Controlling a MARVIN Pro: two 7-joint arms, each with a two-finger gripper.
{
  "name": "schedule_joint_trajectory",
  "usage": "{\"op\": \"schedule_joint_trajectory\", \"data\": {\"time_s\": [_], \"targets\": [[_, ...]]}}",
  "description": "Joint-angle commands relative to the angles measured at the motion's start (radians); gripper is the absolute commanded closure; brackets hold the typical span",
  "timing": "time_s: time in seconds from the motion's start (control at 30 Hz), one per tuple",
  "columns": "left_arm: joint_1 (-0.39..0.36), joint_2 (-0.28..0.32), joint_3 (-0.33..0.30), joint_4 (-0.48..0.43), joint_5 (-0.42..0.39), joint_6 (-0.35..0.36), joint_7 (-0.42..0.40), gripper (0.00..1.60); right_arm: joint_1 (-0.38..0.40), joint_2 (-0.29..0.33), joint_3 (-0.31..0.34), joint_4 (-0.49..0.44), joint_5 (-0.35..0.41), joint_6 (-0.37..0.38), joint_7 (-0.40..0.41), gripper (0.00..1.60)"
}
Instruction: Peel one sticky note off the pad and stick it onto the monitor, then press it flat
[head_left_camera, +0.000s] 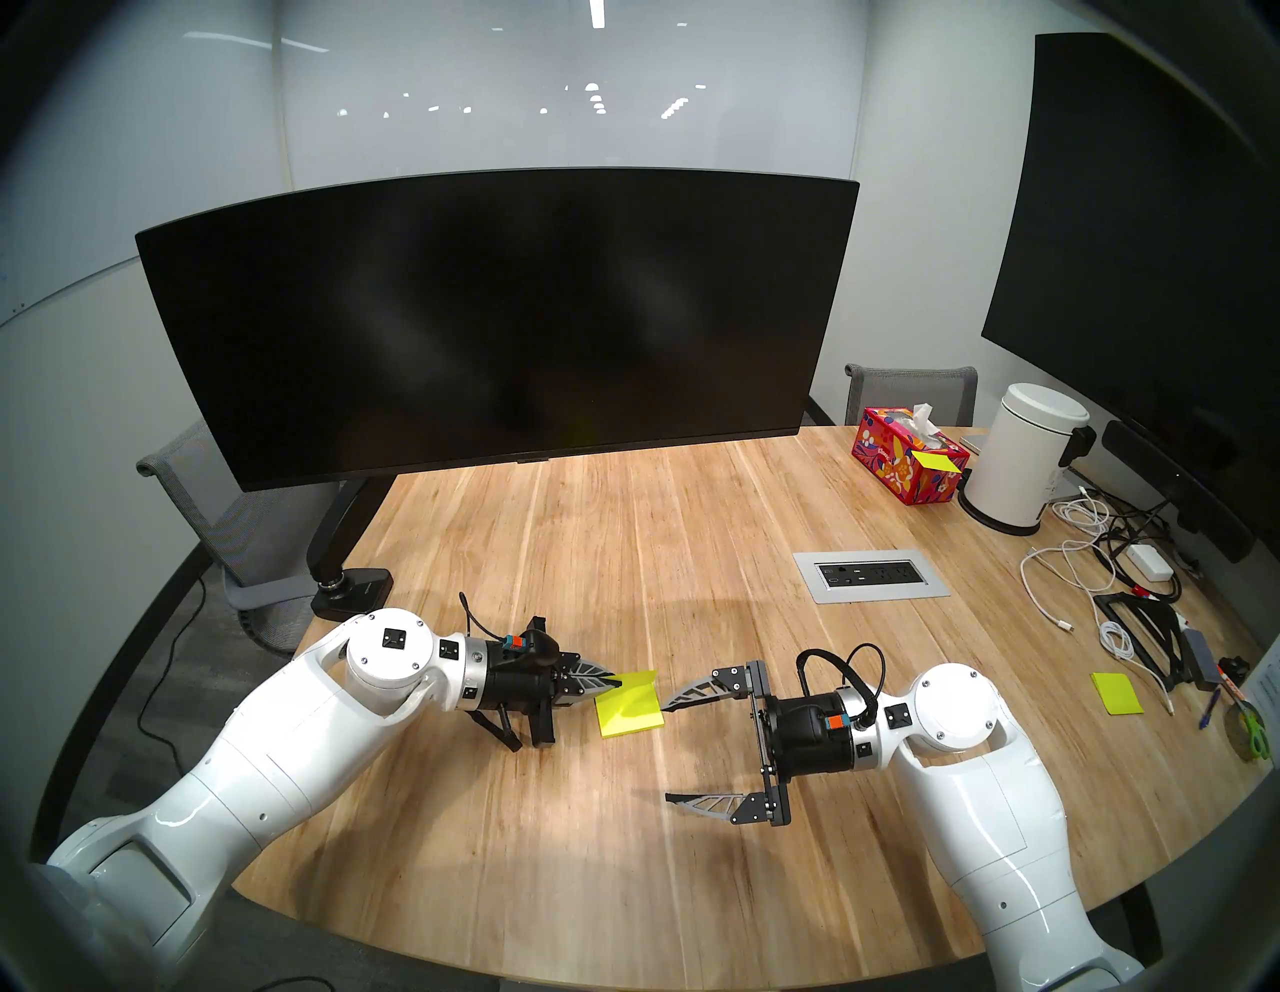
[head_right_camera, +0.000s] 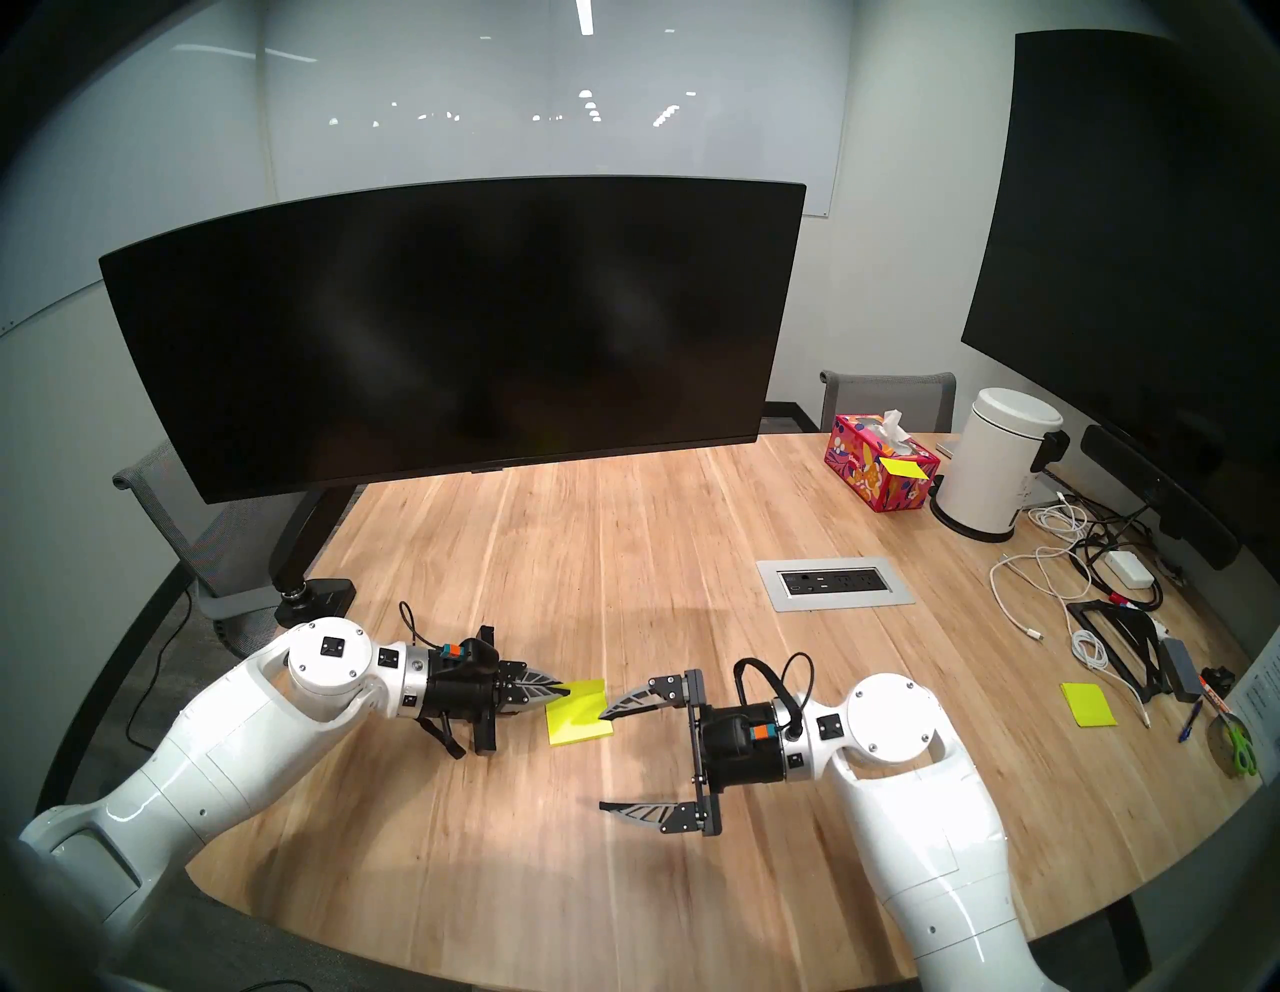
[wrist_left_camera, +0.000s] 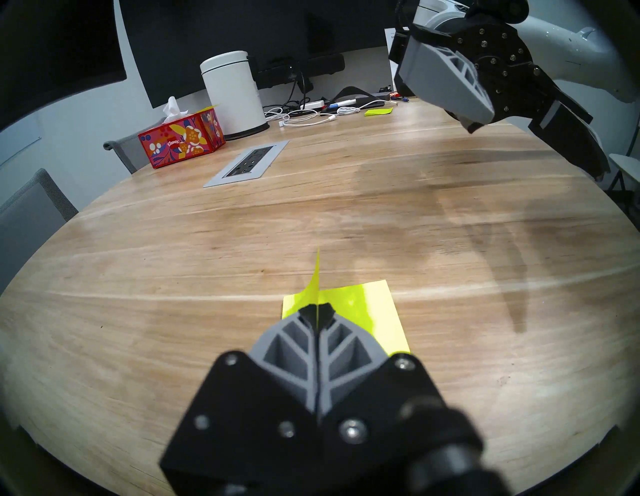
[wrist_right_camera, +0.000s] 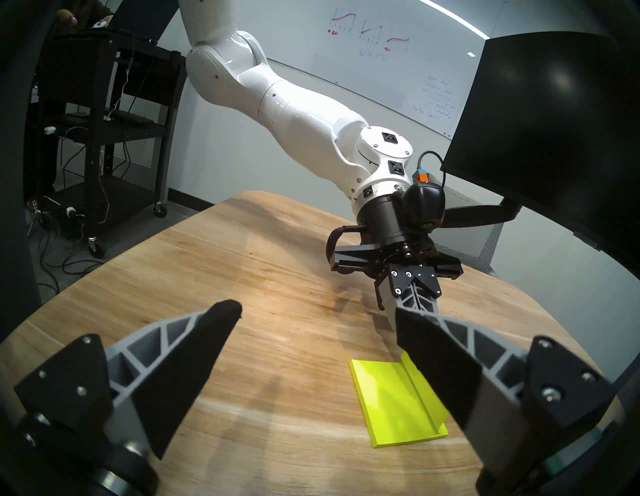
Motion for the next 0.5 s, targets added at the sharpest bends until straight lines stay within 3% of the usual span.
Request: {"op": "schedule_joint_trajectory", "data": {"time_s": [0.0,0.3,0.33,0.37,0.4,0.43,0.47], "targets": [[0.007,-0.004,-0.005,-0.026,-0.006,-0.003,0.009,1.6,0.012,-0.044,-0.024,-0.006,0.011,-0.018,-0.018,0.0],[0.021,0.003,-0.008,-0.045,-0.007,0.001,0.021,1.6,0.019,-0.061,-0.058,0.041,-0.013,-0.031,-0.046,0.0],[0.022,0.004,-0.008,-0.046,-0.007,0.002,0.021,1.6,0.019,-0.062,-0.06,0.045,-0.014,-0.034,-0.048,0.82],[0.023,0.004,-0.009,-0.047,-0.007,0.002,0.022,1.6,0.018,-0.062,-0.061,0.047,-0.013,-0.036,-0.048,0.93],[0.024,0.004,-0.009,-0.048,-0.007,0.002,0.023,1.6,0.018,-0.061,-0.062,0.048,-0.013,-0.038,-0.048,1.18],[0.025,0.005,-0.009,-0.049,-0.006,0.003,0.024,1.6,0.017,-0.061,-0.062,0.048,-0.013,-0.038,-0.048,1.24],[0.026,0.005,-0.009,-0.05,-0.006,0.003,0.025,1.6,0.017,-0.06,-0.062,0.048,-0.012,-0.039,-0.049,1.6]]}}
